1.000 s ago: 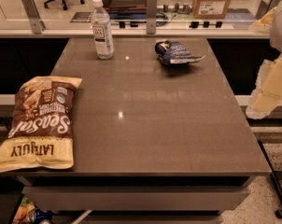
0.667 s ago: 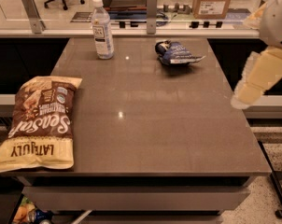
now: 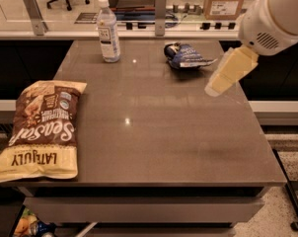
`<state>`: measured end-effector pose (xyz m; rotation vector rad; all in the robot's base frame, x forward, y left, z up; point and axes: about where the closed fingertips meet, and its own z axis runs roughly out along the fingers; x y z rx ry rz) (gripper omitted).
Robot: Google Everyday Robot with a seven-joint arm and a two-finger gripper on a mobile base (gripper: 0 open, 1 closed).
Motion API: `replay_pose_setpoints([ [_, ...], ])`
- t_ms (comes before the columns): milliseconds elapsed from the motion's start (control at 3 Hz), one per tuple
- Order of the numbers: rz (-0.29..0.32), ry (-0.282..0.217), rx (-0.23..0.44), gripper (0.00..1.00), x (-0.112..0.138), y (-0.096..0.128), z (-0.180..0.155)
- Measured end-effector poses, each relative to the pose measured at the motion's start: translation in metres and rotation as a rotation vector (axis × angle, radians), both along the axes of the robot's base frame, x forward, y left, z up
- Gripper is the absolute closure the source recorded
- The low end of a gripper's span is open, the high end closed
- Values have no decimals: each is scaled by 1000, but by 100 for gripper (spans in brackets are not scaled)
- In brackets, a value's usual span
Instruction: Move blue chip bag near brown chip bag
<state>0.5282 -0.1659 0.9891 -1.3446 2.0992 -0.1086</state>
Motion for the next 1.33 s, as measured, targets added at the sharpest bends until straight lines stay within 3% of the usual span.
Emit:
replay_pose_setpoints([
  [333, -53, -66, 30, 0, 39, 9, -17],
  [1000, -74, -103, 36, 0, 45, 11, -13],
  [1333, -99, -149, 34, 0, 62, 18, -25],
])
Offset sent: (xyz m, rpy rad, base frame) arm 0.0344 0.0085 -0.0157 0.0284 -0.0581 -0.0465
